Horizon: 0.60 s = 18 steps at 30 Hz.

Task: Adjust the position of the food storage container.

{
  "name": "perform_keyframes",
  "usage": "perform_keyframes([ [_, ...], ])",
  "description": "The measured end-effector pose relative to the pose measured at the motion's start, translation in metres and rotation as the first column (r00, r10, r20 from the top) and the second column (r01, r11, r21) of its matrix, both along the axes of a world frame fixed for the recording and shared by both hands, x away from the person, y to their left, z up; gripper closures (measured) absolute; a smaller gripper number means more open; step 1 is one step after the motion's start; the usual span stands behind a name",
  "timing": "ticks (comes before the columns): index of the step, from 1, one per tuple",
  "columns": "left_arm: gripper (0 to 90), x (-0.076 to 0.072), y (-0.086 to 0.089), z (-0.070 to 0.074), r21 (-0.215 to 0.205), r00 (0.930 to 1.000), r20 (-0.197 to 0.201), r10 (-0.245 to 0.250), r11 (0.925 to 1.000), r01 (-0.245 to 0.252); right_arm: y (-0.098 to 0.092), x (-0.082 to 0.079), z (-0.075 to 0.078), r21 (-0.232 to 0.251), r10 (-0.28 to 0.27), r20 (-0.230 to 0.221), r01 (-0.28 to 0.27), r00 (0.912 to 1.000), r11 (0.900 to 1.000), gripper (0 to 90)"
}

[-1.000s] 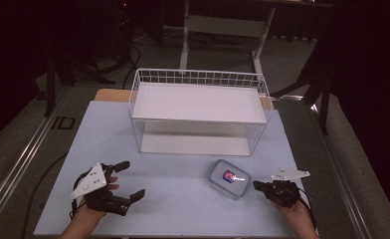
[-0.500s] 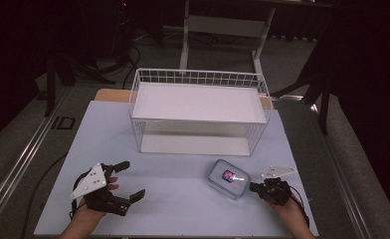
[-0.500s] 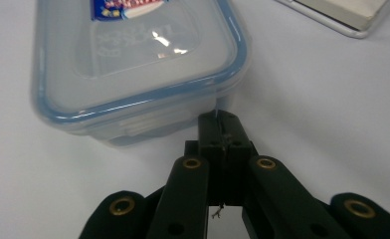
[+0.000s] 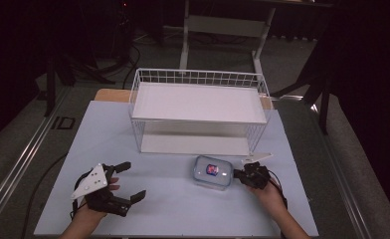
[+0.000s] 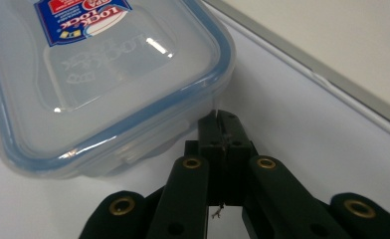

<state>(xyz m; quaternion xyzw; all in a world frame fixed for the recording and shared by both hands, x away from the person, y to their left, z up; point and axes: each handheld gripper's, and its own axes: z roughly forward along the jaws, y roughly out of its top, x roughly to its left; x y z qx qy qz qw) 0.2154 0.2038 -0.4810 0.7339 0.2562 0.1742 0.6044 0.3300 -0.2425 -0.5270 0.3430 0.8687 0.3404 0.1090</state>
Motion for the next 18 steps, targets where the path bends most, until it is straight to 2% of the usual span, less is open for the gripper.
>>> perform_keyframes([
  [2, 1.4, -0.001, -0.001, 0.0, -0.001, 1.0, -0.001, -0.002, 1.0, 0.002, 0.005, 0.003, -0.001, -0.027, -0.002, 0.012, 0.002, 0.9999, 1.0, 90.0],
  [6, 1.4, -0.001, -0.001, -0.001, -0.001, 1.0, -0.005, -0.002, 1.0, 0.002, 0.001, 0.002, 0.0, -0.017, -0.022, 0.015, 0.022, 0.9996, 1.0, 90.0],
  [13, 1.4, 0.0, 0.0, -0.001, -0.004, 1.0, -0.009, 0.003, 1.0, -0.003, -0.014, -0.02, 0.008, 0.004, -0.057, 0.014, 0.057, 0.9983, 0.998, 90.0],
  [18, 1.4, 0.0, -0.001, -0.001, -0.005, 1.0, -0.008, 0.003, 1.0, -0.003, -0.009, -0.027, 0.007, -0.003, -0.055, -0.018, 0.055, 0.9984, 0.999, 90.0],
])
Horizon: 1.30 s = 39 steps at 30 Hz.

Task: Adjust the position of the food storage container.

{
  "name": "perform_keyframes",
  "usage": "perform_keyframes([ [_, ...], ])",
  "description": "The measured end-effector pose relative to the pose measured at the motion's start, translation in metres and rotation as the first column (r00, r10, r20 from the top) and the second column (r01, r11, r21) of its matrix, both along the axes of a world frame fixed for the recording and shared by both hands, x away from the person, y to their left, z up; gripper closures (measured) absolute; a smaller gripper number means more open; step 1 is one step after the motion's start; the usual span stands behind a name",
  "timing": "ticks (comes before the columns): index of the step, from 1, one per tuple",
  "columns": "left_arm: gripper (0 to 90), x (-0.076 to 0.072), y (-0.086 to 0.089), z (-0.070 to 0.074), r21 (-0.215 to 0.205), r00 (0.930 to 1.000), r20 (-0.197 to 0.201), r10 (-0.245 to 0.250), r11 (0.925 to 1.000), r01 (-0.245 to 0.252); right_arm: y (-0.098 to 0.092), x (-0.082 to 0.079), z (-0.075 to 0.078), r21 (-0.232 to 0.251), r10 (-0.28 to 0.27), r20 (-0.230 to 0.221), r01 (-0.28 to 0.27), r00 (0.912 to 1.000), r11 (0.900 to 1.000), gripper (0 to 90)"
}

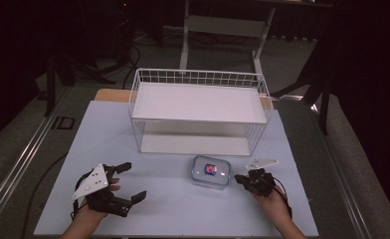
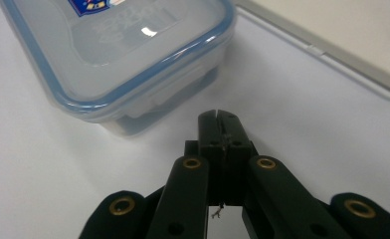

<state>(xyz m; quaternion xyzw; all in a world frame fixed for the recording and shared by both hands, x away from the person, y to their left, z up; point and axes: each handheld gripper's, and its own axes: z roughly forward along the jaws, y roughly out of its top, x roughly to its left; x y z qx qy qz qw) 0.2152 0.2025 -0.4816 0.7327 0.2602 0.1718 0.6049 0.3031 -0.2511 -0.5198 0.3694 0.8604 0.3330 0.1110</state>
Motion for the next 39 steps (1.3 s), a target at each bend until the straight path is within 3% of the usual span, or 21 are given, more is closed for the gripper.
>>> perform_keyframes([
  [16, 1.4, 0.0, -0.002, -0.003, 0.006, 0.9998, -0.016, -0.014, 0.9999, 0.015, 0.052, 0.025, -0.001, -0.02, 0.04, -0.001, -0.04, 0.9992, 0.999, 90.0],
  [21, 1.4, 0.0, -0.001, -0.004, 0.003, 0.9997, -0.022, -0.012, 0.9999, 0.012, 0.063, 0.028, -0.002, -0.001, 0.053, -0.012, -0.053, 0.9985, 0.999, 90.0],
  [26, 1.4, 0.0, 0.0, -0.004, 0.001, 0.9996, -0.023, -0.013, 0.9999, 0.013, 0.064, 0.028, -0.001, -0.02, 0.072, 0.02, -0.072, 0.9972, 0.997, 90.0],
  [32, 1.4, 0.001, -0.001, -0.004, 0.003, 0.9996, -0.024, -0.013, 0.9999, 0.014, 0.058, 0.024, -0.001, 0.004, 0.054, 0.007, -0.054, 0.9985, 0.999, 90.0],
  [39, 1.4, 0.001, -0.001, -0.004, 0.006, 0.9995, -0.027, -0.015, 0.9999, 0.015, 0.071, 0.025, -0.001, 0.003, 0.072, 0.002, -0.072, 0.9974, 0.997, 90.0],
])
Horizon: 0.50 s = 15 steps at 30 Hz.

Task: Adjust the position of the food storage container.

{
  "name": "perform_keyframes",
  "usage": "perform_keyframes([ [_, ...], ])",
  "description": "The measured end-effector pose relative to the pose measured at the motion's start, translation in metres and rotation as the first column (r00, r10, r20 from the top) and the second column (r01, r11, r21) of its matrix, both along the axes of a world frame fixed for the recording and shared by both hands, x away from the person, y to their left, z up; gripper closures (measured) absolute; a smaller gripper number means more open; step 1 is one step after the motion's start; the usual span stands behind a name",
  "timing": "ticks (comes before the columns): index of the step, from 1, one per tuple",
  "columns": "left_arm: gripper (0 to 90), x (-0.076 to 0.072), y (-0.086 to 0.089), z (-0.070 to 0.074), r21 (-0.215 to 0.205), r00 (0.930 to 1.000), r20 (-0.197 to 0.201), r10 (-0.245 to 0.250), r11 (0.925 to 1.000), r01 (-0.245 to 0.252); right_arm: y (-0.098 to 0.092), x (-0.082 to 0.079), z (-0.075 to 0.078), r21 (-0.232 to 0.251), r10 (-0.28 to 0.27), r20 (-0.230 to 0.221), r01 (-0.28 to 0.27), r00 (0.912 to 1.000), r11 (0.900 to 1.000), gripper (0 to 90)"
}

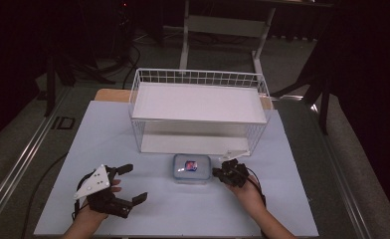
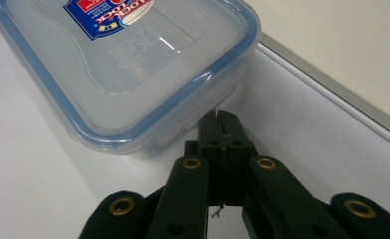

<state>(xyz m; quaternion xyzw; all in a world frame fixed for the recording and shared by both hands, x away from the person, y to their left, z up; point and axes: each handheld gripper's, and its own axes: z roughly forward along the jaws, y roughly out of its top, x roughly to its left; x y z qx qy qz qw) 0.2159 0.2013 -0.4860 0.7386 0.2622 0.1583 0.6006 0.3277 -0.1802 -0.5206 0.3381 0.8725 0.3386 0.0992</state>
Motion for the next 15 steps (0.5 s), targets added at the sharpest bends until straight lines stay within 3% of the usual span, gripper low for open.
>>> perform_keyframes([
  [9, 1.4, 0.0, -0.001, -0.002, 0.0, 0.9999, -0.01, -0.004, 1.0, 0.004, 0.013, 0.01, -0.003, 0.005, -0.004, -0.002, 0.004, 1.0, 1.0, 90.0],
  [15, 1.4, 0.001, 0.0, -0.003, 0.0, 0.9998, -0.018, 0.0, 1.0, 0.0, 0.007, 0.006, 0.001, -0.048, -0.011, 0.079, 0.014, 0.9968, 0.999, 89.9],
])
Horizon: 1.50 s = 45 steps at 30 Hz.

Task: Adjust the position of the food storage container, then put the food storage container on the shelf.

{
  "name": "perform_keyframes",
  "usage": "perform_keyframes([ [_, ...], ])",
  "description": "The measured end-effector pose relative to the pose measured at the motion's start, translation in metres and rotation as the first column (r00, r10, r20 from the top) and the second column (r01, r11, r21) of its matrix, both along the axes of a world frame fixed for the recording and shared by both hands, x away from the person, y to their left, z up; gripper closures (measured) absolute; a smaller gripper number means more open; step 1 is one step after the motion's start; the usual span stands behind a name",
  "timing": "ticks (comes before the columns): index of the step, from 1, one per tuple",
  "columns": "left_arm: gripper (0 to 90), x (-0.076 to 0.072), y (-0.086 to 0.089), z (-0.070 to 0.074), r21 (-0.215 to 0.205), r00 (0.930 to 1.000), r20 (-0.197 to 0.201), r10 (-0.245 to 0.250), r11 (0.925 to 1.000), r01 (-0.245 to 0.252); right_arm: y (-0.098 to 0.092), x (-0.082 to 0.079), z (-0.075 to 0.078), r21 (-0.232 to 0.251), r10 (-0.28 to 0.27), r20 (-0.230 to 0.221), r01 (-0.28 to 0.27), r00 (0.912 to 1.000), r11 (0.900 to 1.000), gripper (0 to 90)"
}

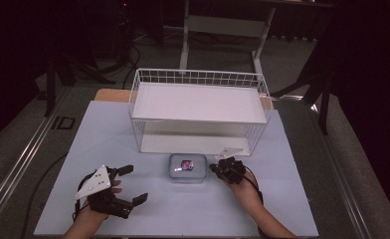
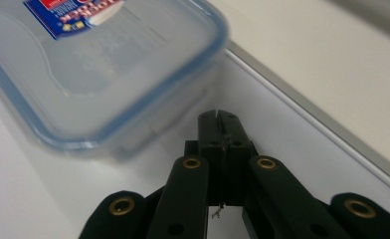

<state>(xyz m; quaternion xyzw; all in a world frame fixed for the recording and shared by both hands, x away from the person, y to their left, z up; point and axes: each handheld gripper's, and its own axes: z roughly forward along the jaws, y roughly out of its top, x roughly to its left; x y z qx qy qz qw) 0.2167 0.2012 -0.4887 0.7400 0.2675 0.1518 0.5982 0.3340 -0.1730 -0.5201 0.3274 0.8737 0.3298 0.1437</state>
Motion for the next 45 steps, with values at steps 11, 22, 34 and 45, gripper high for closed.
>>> perform_keyframes([
  [11, 1.4, 0.003, -0.004, 0.001, 0.012, 0.9997, -0.013, 0.021, 0.9997, -0.021, -0.024, -0.037, 0.038, 0.151, 0.001, 0.084, -0.014, 0.9965, 0.988, 66.4],
  [22, 1.4, 0.026, -0.022, 0.02, 0.054, 0.9958, -0.091, 0.002, 0.9985, 0.003, -0.021, -0.057, 0.07, 0.24, 0.031, 0.154, -0.068, 0.9876, 0.969, 16.6],
  [34, 1.4, 0.067, -0.05, 0.031, -0.015, 0.973, -0.225, -0.052, 0.9986, 0.05, -0.019, -0.044, 0.073, 0.302, -0.029, 0.123, -0.009, 0.992, 0.953, 20.0],
  [45, 1.4, 0.098, -0.074, 0.019, 0.024, 0.9299, -0.367, -0.031, 0.9988, 0.042, -0.013, -0.027, 0.062, 0.3, -0.128, 0.032, 0.112, 0.9913, 0.947, 13.8],
])
